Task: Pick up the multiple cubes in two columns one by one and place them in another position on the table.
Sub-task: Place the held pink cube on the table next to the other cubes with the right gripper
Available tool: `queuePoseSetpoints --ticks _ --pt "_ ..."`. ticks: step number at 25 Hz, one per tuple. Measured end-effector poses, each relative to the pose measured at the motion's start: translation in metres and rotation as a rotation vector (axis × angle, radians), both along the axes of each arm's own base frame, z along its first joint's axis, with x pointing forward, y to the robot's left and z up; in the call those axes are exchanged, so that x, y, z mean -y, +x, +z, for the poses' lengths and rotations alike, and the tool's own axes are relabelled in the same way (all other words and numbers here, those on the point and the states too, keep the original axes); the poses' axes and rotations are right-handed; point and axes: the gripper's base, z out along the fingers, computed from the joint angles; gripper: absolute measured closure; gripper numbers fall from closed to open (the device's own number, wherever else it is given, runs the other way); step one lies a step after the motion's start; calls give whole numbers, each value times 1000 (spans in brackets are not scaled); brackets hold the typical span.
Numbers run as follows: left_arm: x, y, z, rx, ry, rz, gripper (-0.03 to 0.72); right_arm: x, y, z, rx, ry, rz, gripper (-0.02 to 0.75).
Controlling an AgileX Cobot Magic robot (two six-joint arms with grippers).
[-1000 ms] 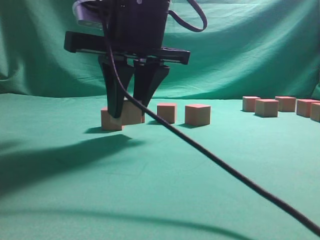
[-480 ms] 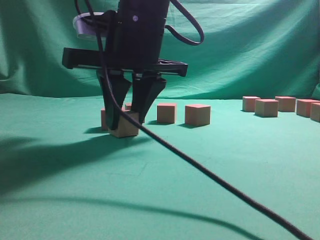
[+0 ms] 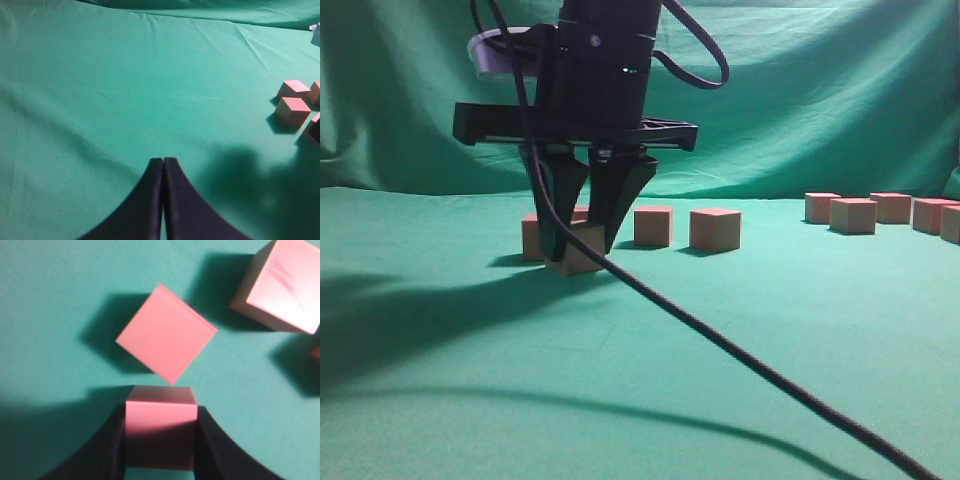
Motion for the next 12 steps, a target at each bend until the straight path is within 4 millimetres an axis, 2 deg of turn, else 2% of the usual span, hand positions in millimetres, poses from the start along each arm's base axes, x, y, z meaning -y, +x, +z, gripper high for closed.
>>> queuePoseSetpoints --ticks 7,8,12 --pt "0 0 0 0 0 0 688 0 0 0 0 0 0 476" --pt "0 0 0 0 0 0 688 0 0 0 -1 -2 0 400" --pt "0 0 0 0 0 0 688 -1 1 7 -18 -20 0 202"
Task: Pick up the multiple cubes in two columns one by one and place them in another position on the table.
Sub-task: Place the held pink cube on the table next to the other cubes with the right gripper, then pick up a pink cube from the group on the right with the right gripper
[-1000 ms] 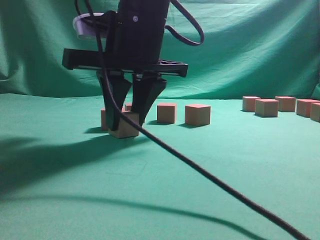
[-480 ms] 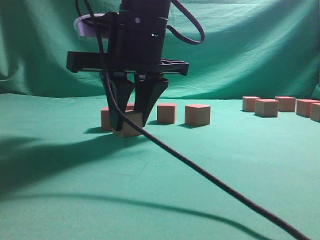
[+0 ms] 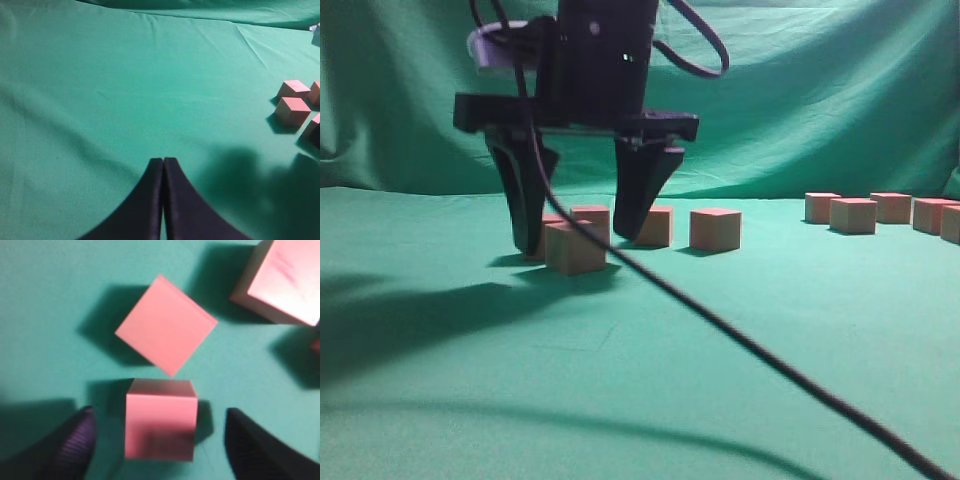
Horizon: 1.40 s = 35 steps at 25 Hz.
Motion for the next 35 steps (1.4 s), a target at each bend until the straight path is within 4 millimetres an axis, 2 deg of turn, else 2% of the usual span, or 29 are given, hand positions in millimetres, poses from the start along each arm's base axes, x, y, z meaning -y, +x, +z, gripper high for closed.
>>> queuePoseSetpoints --ticks 1,6,9,12,14,16,18,21,24,27,28,29,30,31,35 --pt "0 0 0 0 0 0 688 0 0 5 -7 -8 0 182" --pt "0 0 0 0 0 0 688 -4 7 48 -3 -48 8 192" --pt "0 0 0 0 0 0 688 -2 17 78 109 -68 10 192" --pt "0 0 0 0 0 0 688 11 23 109 244 -104 -27 192" --pt "0 0 0 0 0 0 688 28 27 134 308 -90 -76 192" --pt "0 0 0 0 0 0 688 55 34 160 344 -57 -148 192" --pt "0 0 0 0 0 0 688 90 41 184 368 -21 -237 192" --pt "0 0 0 0 0 0 688 152 51 197 356 -14 -395 192" --pt "0 0 0 0 0 0 688 215 59 183 278 -50 -559 192" --pt "0 0 0 0 0 0 688 263 60 147 134 -90 -690 192" --pt "0 0 0 0 0 0 688 273 58 131 80 -89 -712 192" --pt "0 0 0 0 0 0 688 273 58 131 80 -89 -712 192" --pt "0 0 0 0 0 0 688 283 57 116 38 -72 -735 192" --pt "0 0 0 0 0 0 688 296 55 91 0 -19 -749 192" --pt "0 0 0 0 0 0 688 307 53 54 45 45 -754 192"
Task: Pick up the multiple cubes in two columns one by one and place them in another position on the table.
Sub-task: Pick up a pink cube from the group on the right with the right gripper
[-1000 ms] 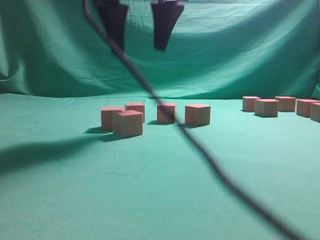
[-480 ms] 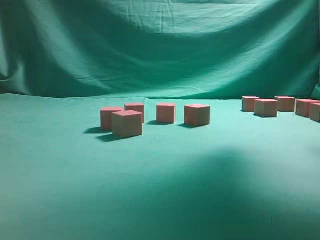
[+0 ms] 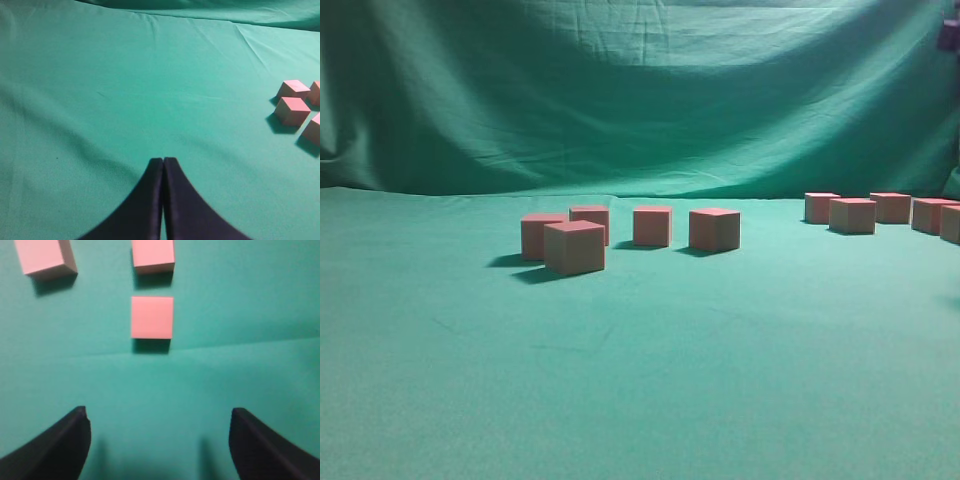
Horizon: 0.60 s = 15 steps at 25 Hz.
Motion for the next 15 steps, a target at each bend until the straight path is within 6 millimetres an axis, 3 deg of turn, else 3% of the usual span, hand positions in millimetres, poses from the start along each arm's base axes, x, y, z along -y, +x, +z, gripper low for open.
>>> queuePoseSetpoints --ticks 8,14,15 --pt "0 0 0 0 0 0 688 -2 21 -40 85 2 81 192" --pt "0 0 0 0 0 0 688 -2 30 -58 94 -3 89 192" --pt "0 0 0 0 0 0 688 -2 30 -60 97 -5 93 262"
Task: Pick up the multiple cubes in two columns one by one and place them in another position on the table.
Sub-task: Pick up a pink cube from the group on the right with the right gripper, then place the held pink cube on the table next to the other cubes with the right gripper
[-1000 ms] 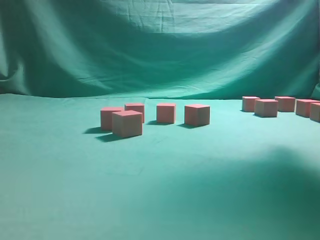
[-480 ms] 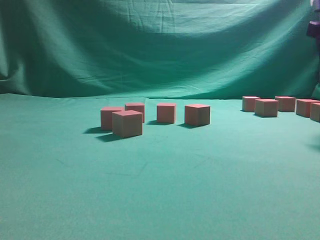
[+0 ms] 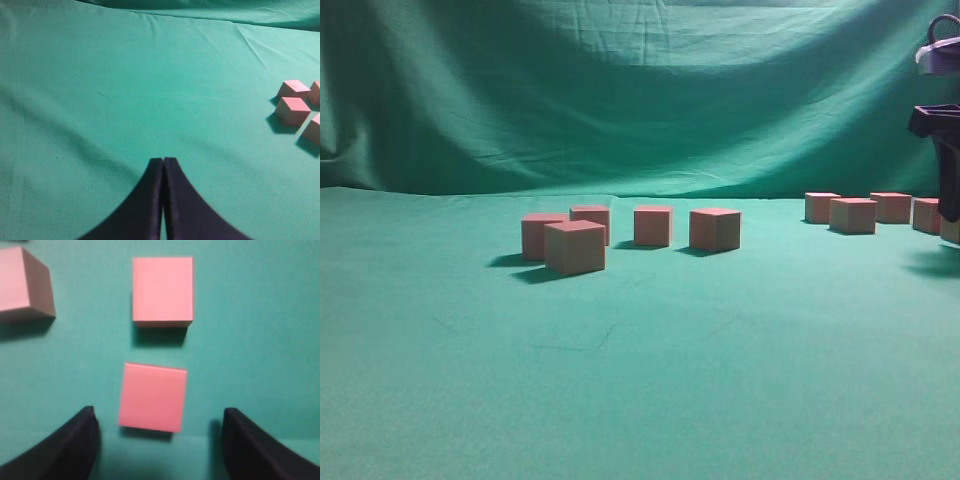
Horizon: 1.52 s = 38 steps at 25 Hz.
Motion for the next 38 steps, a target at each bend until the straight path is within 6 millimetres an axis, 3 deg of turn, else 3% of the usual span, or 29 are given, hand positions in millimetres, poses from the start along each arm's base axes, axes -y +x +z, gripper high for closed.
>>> queuePoseSetpoints --ticks 5,17,19,23,26,29,33,38 --pt "0 0 0 0 0 0 688 0 4 2 48 -8 16 475" --pt "0 0 0 0 0 0 688 0 0 6 26 -8 20 469" --pt "0 0 0 0 0 0 688 0 -6 18 19 -6 23 469" --pt "0 0 0 0 0 0 688 -4 -28 64 38 9 39 469" --pt "0 0 0 0 0 0 688 -26 -50 92 40 8 130 469" --pt "0 0 0 0 0 0 688 -65 -69 104 36 12 280 469" --pt "0 0 0 0 0 0 688 -128 -94 101 12 7 524 469" --pt "0 0 0 0 0 0 688 -192 -122 76 -23 -29 799 469"
